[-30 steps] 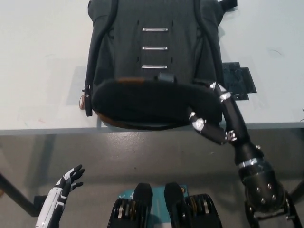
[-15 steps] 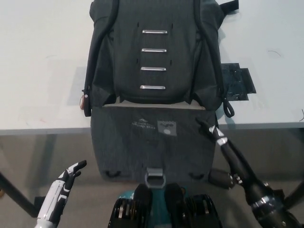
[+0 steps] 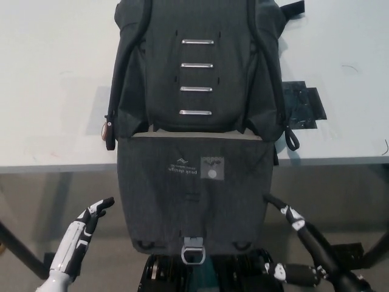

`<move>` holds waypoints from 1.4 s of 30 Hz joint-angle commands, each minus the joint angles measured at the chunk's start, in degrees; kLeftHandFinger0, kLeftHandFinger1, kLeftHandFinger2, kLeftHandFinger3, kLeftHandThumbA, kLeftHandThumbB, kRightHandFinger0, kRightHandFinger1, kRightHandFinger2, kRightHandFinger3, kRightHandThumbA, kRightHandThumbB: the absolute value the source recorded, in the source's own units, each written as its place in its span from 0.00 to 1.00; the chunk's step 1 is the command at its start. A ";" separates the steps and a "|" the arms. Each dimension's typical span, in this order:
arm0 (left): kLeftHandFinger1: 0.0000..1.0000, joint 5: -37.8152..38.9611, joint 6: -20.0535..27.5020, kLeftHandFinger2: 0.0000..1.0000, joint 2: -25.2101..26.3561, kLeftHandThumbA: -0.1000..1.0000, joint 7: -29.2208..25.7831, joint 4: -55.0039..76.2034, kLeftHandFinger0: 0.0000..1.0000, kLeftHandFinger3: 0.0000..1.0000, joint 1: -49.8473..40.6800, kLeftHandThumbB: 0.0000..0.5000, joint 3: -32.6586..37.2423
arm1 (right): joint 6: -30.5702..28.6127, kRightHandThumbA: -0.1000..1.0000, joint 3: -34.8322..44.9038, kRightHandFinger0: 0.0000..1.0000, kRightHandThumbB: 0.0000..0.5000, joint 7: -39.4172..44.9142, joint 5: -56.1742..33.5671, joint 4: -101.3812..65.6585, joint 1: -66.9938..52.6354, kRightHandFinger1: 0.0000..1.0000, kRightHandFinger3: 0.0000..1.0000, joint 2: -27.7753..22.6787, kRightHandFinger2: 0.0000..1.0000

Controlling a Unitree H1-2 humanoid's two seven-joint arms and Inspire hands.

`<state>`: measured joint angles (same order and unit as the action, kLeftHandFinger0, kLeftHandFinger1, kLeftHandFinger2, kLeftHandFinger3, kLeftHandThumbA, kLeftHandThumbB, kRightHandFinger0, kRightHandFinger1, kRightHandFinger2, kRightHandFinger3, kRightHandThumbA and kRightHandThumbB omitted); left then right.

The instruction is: A bag is kept in the middle of the table with its flap loosely closed and the robot uses its right hand to adjust it and opens it

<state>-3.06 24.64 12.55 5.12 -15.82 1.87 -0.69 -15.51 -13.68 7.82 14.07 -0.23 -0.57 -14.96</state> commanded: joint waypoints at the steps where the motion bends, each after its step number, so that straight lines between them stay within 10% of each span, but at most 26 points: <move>1: 1.00 -0.07 2.29 0.86 1.05 1.00 -0.66 0.85 1.00 0.86 0.69 1.00 0.02 | 1.64 0.94 2.25 1.00 0.63 0.69 -3.28 -1.63 -1.75 1.00 1.00 -0.59 1.00; 16: 0.94 2.89 2.29 0.90 0.05 1.00 0.67 1.94 0.89 0.90 -0.96 1.00 -0.29 | 2.51 1.00 8.34 1.00 0.55 3.33 -16.67 -1.52 -4.64 1.00 1.00 1.04 1.00; 19: 0.95 2.51 2.29 0.94 -0.11 1.00 0.22 2.28 0.87 0.93 -1.29 1.00 -0.27 | 0.87 1.00 9.76 1.00 0.36 3.75 -24.16 -1.79 -5.52 1.00 1.00 3.70 1.00; 26: 1.00 2.27 2.29 1.00 -0.73 1.00 -0.36 2.93 0.91 1.00 -2.15 1.00 -0.50 | 0.96 1.00 12.22 1.00 0.64 4.55 -35.31 -1.91 -7.29 1.00 1.00 10.10 1.00; 42: 1.00 7.26 2.29 1.00 -2.09 1.00 1.97 2.18 1.00 1.00 -3.03 1.00 -2.52 | -2.52 1.00 11.85 1.00 0.60 3.77 -26.60 0.18 -6.03 1.00 1.00 10.67 1.00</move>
<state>-0.12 24.64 10.72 5.30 -15.22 -1.45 -2.48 -14.90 -2.14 10.28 -11.31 0.47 -7.31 -4.11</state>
